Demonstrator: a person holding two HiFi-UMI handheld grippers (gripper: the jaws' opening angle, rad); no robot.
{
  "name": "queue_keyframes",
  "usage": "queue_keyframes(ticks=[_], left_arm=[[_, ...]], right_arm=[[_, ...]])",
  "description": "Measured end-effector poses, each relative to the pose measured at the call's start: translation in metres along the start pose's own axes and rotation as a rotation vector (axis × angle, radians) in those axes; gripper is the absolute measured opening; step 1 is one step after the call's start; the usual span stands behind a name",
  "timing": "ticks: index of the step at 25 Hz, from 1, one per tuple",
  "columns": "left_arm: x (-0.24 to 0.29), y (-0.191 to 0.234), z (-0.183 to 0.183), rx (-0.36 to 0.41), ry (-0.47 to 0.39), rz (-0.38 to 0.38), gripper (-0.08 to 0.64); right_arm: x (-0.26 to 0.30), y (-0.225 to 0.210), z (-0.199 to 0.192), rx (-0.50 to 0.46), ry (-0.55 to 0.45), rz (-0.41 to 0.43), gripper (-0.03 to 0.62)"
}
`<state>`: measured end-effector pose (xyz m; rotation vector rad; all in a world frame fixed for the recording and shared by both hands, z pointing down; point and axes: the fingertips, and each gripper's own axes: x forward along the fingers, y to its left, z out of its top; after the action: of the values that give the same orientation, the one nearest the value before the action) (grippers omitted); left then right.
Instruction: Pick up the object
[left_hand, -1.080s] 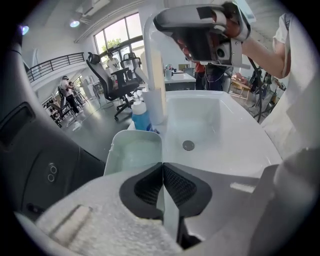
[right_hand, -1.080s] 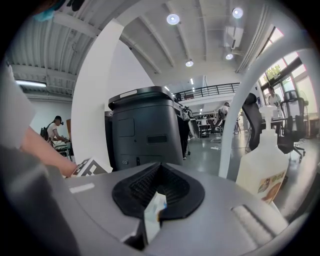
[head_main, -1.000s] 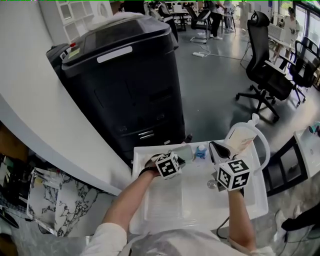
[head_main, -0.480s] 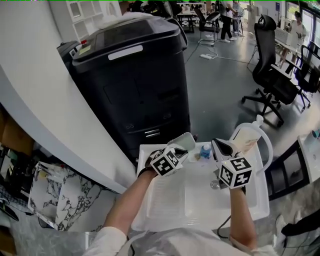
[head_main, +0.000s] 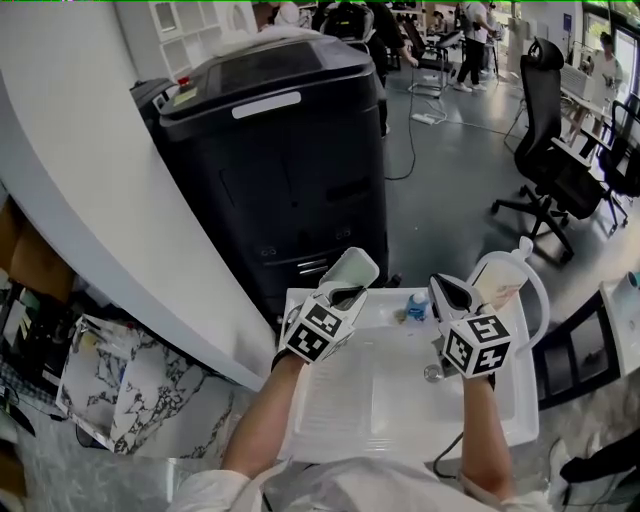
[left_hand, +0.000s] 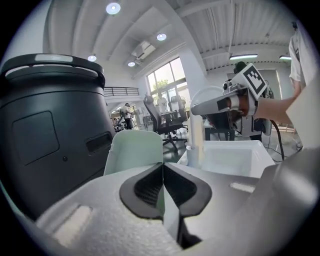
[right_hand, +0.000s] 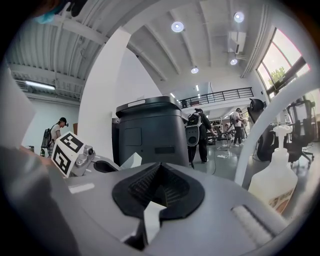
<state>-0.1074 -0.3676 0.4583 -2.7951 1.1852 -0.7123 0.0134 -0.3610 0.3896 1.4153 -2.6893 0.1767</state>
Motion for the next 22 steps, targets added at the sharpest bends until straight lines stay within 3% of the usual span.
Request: queue_keyframes(ticks=[9, 22], left_arm=[[-0.058, 0.039, 0.012, -0.173, -0.130, 0.225, 0.011], [-0.090, 0.050, 0.018, -0.200, -0.199, 0.363, 0.011]], right_arm=[[-0.001, 0.005, 0.011, -0.013, -0.029, 0.006, 0.003], [-0.005, 0.011, 0.016, -0.042, -0.046, 0.009, 0.002]])
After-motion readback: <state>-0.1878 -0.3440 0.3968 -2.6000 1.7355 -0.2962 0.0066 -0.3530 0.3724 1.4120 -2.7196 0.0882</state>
